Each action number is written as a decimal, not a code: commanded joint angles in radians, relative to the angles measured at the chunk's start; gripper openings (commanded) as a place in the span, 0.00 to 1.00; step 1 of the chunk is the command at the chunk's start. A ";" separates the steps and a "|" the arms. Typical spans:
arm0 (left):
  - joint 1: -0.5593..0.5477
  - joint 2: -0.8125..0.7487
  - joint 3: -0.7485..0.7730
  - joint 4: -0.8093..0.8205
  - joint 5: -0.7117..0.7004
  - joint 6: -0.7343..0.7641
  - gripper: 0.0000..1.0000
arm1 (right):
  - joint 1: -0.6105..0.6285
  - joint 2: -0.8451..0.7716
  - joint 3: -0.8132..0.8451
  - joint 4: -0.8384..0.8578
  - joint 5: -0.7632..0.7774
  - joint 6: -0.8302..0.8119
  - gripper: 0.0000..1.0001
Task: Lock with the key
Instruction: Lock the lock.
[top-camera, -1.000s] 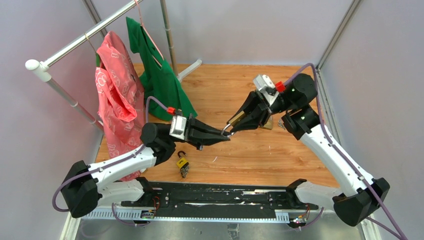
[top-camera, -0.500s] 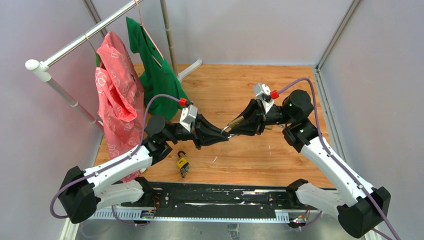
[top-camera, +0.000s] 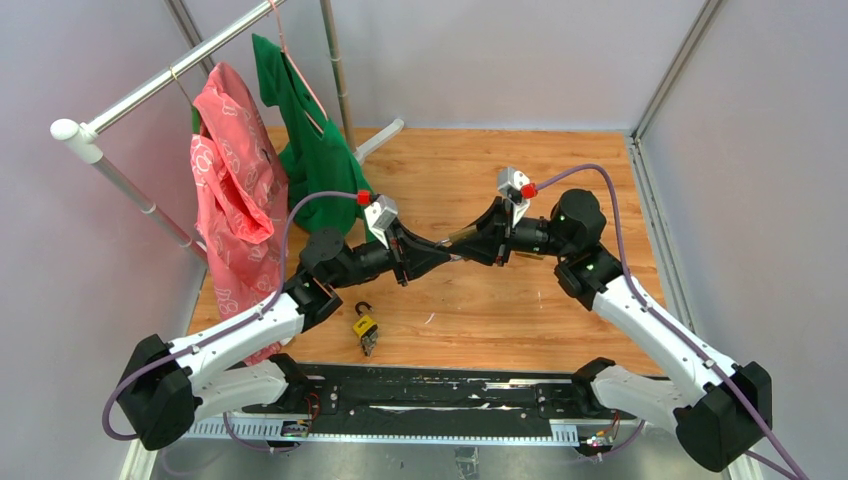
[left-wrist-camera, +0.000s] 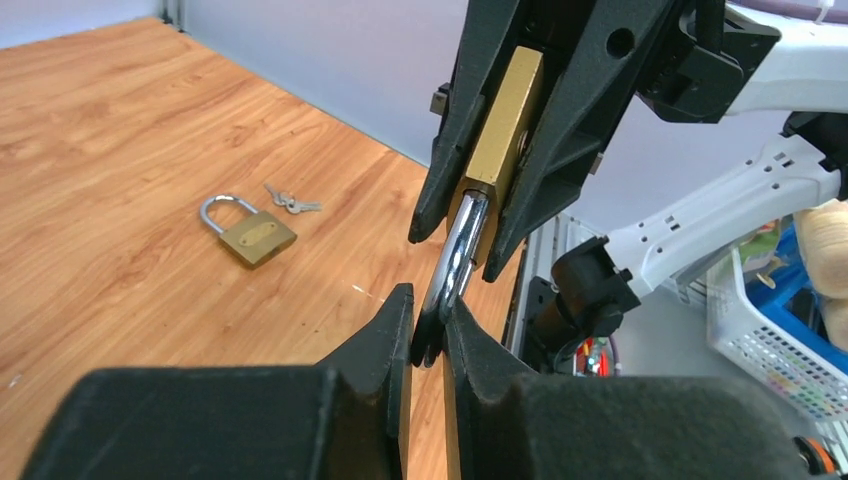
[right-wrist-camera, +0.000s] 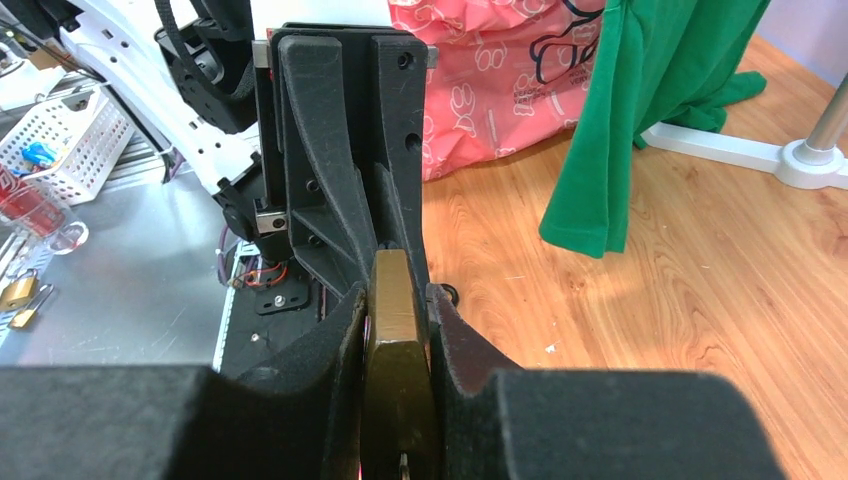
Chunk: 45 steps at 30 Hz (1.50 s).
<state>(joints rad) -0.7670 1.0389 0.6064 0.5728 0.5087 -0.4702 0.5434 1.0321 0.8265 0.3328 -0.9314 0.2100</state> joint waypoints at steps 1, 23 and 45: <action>-0.049 -0.015 0.016 0.166 0.121 -0.031 0.16 | 0.028 0.033 -0.002 0.075 0.204 -0.036 0.00; 0.027 -0.014 0.028 0.073 0.308 0.045 0.46 | 0.021 0.003 0.056 0.036 0.100 -0.034 0.00; 0.040 -0.029 0.005 0.102 0.186 0.014 0.00 | 0.041 0.026 0.034 0.081 0.026 0.018 0.00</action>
<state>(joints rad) -0.6994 1.0359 0.6044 0.5900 0.6613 -0.4404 0.5671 1.0428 0.8444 0.3462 -0.9527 0.2401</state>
